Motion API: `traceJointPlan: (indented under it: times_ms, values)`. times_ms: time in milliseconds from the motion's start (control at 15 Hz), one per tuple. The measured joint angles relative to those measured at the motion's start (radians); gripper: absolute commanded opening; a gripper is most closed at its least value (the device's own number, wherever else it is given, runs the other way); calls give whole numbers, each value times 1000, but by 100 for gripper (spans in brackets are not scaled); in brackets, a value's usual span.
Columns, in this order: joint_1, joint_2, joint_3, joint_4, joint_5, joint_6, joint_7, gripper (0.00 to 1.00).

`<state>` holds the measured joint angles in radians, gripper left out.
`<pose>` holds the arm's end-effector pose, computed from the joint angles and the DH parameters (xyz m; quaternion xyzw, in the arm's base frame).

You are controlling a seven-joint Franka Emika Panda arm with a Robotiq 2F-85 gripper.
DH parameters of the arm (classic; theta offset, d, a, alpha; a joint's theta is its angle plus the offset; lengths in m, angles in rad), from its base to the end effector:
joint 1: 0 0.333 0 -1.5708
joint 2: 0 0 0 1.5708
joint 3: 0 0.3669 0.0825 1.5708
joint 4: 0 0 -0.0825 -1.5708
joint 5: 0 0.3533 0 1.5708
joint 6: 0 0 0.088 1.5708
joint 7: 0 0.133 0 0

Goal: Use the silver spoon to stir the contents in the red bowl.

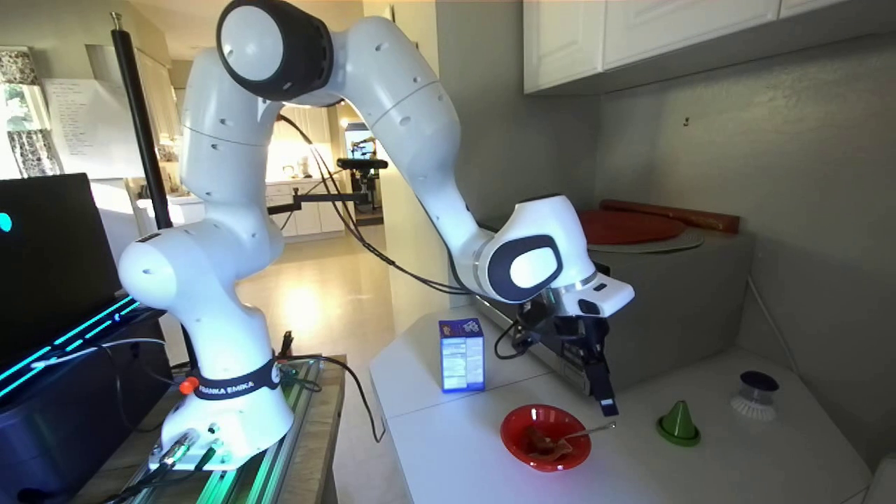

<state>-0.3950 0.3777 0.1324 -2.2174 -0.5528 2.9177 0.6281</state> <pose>0.5718 -0.1263 0.2853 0.9651 -0.1898 0.1736 0.0498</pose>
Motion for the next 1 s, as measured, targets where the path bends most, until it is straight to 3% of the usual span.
traceJointPlan:
  times_ms: [333, 600, 800, 1000]
  values:
    - [7, 46, -3, 12, 0, 5, 11, 100]
    - [157, 55, -153, 9, 234, 25, -121, 100]
    - [219, 69, -192, 8, 381, 25, -205, 100]
    - [254, 86, -208, 9, 460, 25, -252, 100]
